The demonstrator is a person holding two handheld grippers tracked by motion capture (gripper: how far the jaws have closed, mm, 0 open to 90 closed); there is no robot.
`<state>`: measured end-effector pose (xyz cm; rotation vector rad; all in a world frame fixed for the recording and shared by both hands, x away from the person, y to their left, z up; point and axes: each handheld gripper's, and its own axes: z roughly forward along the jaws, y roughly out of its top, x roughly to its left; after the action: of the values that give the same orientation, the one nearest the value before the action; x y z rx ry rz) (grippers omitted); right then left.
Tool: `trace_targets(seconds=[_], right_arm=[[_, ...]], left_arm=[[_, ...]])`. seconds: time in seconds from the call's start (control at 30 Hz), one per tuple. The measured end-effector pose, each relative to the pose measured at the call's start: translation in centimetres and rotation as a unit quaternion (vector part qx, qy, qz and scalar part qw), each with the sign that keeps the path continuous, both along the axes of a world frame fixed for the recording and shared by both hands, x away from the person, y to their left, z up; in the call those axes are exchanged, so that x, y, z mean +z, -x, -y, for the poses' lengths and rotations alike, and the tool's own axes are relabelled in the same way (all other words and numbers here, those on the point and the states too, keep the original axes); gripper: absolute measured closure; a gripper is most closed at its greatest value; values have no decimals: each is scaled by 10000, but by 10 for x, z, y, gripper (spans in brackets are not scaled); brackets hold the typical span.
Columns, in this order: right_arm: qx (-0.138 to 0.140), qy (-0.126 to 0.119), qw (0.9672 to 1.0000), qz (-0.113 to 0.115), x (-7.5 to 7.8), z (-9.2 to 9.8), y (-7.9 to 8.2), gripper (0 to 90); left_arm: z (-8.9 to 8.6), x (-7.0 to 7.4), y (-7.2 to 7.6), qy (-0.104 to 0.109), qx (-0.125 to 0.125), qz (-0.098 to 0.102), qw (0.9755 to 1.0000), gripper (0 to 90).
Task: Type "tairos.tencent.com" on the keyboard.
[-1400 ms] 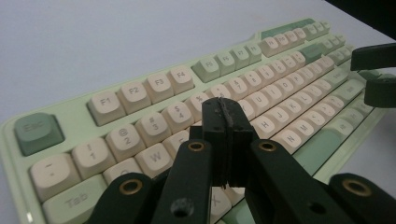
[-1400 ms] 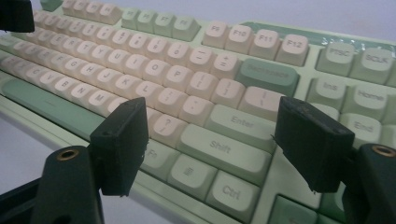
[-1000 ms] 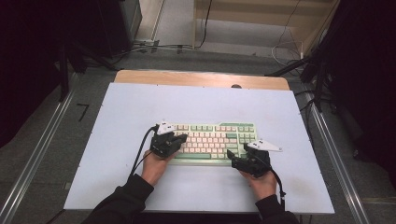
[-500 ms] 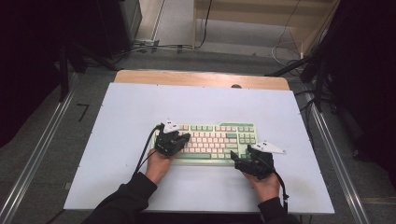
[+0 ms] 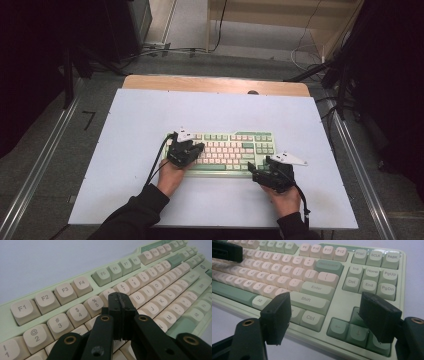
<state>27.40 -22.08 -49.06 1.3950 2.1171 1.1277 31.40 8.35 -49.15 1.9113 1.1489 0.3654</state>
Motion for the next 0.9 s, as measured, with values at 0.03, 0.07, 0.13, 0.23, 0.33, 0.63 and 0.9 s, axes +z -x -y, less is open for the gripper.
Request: trace_targets(seconds=[0.03,0.07,0.13,0.23,0.33,0.63,0.9], right_arm=[[0,2,10000,-8,0,0,0,243],[1,9,10000,-11,0,-1,0,243],[-1,8,10000,-16,0,-1,0,243],[4,12,10000,-18,0,-1,0,243],[-1,3,10000,-10,0,-1,0,244],[-1,1,10000,-10,0,-1,0,244],[23,13,10000,4,0,-2,-1,244]], left_arm=[[0,0,0,-3,-6,-2,10000,900],[1,0,0,-12,-10,-3,10000,900],[1,0,0,-4,-12,-3,10000,900],[1,0,0,-6,-10,-15,10000,900],[1,0,0,-12,-14,-26,10000,900],[-1,1,0,57,-13,-53,10000,900],[-6,9,4,222,-16,83,9997,900]])
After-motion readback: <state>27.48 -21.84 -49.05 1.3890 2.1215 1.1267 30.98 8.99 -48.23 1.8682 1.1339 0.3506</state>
